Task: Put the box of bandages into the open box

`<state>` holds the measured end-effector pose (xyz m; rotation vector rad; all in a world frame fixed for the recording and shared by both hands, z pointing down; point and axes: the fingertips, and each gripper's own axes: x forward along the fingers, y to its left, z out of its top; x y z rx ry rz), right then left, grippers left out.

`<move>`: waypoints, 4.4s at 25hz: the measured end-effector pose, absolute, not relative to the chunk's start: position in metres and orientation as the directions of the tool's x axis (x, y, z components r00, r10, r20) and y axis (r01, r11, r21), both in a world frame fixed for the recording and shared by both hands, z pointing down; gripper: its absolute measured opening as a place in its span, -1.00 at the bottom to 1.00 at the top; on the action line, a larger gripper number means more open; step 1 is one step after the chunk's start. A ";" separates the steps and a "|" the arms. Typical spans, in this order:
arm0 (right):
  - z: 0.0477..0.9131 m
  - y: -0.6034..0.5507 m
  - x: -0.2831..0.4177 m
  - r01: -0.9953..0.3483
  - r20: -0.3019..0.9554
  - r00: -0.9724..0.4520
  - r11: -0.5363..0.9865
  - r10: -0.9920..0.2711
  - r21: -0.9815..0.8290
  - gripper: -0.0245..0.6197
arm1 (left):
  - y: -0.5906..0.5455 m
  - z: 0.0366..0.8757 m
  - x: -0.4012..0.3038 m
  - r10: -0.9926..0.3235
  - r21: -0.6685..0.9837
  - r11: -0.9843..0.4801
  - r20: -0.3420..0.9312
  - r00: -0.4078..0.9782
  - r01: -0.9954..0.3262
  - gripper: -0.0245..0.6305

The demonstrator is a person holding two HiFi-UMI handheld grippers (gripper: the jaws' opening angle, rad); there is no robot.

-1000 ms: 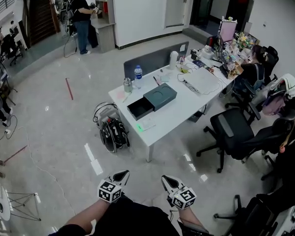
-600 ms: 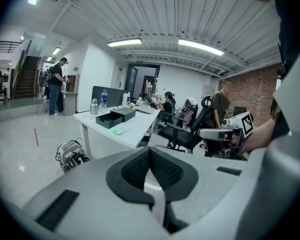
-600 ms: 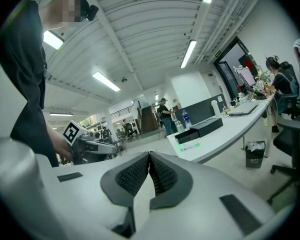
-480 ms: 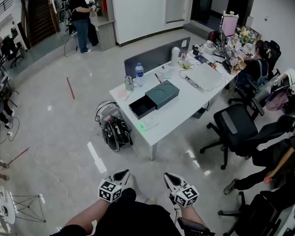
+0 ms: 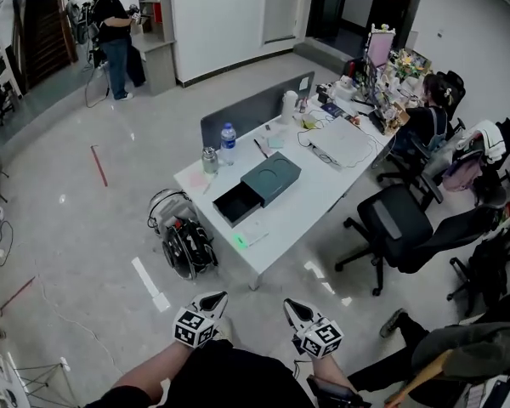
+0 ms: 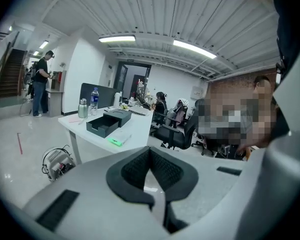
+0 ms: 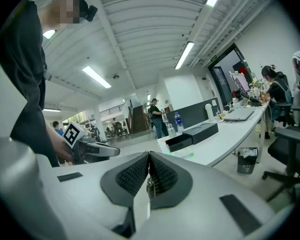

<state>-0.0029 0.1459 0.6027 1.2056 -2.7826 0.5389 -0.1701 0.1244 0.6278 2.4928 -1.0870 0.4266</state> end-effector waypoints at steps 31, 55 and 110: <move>0.597 -0.006 -0.009 -0.768 0.214 -0.636 0.581 -0.742 -0.270 -0.84 | -0.037 0.637 -0.157 -0.535 0.225 -0.704 0.455 0.712 -0.673 -0.90; 0.628 -0.131 0.044 -0.624 0.194 -0.778 0.701 -0.597 -0.346 -0.84 | -0.134 0.709 -0.096 -0.423 0.077 -0.702 0.755 0.502 -0.708 -0.72; 0.637 -0.141 0.052 -0.743 0.245 -0.654 0.548 -0.716 -0.384 -0.84 | -0.138 0.760 -0.070 0.033 0.197 -0.844 0.947 0.318 -0.499 0.04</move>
